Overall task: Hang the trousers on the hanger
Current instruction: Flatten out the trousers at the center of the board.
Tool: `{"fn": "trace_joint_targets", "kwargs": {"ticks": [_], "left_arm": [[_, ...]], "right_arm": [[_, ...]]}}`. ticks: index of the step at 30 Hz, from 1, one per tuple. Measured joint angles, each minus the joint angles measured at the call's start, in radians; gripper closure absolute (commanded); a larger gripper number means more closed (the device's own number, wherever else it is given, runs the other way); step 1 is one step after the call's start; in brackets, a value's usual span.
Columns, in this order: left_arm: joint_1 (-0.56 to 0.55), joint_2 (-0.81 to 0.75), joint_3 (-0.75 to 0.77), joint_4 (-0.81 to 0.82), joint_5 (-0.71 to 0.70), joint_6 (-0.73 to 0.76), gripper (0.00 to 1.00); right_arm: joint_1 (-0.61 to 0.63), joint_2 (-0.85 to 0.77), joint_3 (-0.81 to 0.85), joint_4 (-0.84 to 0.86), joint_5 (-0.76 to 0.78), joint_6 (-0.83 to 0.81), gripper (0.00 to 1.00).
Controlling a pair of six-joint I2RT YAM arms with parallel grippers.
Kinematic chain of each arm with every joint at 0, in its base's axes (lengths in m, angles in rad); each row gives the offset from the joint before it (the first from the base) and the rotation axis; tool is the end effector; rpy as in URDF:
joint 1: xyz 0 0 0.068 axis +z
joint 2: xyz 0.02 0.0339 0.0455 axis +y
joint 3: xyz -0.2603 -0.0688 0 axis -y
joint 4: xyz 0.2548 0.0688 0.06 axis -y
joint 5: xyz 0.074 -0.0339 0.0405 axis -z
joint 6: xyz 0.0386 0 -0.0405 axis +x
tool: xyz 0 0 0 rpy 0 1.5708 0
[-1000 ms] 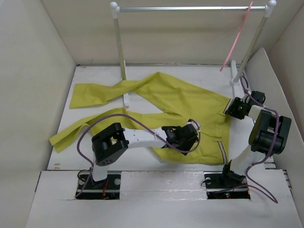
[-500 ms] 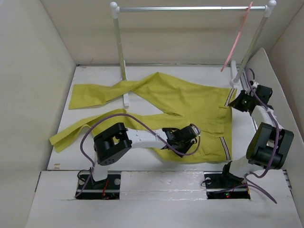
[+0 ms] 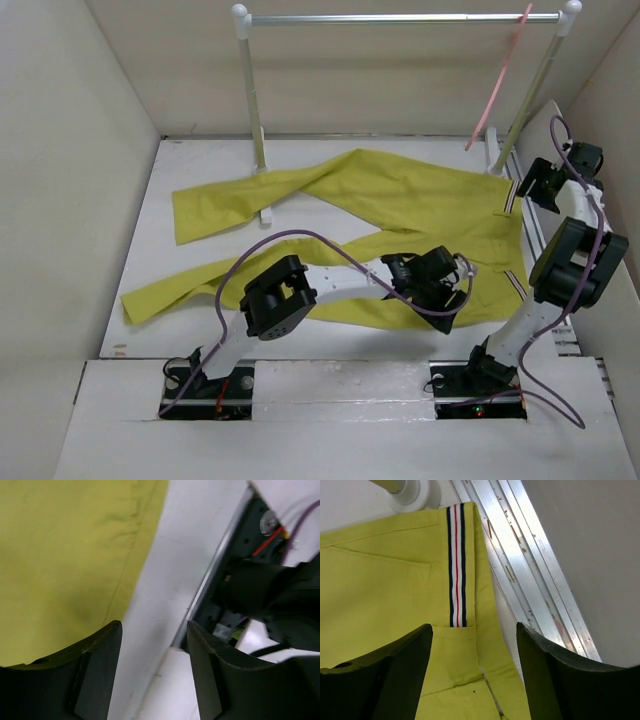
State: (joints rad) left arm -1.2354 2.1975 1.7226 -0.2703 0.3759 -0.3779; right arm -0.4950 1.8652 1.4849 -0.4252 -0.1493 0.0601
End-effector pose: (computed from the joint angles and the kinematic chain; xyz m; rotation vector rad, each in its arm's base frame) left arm 0.1537 -0.4839 0.1867 1.2713 2.2629 -1.1582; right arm 0.3830 -0.2002 0.2428 0.5793 2.2930 -0.0326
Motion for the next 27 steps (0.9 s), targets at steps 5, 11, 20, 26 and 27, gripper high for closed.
{"fn": "trace_joint_targets", "kwargs": {"ticks": [5, 11, 20, 26, 27], "left_arm": [[-0.005, -0.051, 0.014, -0.012, -0.077, -0.019, 0.51], [0.235, -0.46, -0.347, 0.018, -0.325, -0.142, 0.51], [1.219, -0.845, -0.766, 0.166, -0.386, -0.393, 0.44], [1.433, -0.716, -0.801, 0.18, -0.303, -0.477, 0.44], [1.449, -0.687, -0.801, 0.179, -0.293, -0.483, 0.44]], "right_arm": [[0.05, -0.169, -0.13, 0.029, -0.015, 0.006, 0.48], [0.403, -0.677, -0.565, 0.166, -0.072, 0.08, 1.0], [1.101, -0.825, -0.827, 0.196, -0.082, 0.12, 0.53], [1.315, -0.691, -0.764, 0.196, -0.048, 0.113, 0.43], [1.33, -0.673, -0.752, 0.194, -0.04, 0.112, 0.42]]}}
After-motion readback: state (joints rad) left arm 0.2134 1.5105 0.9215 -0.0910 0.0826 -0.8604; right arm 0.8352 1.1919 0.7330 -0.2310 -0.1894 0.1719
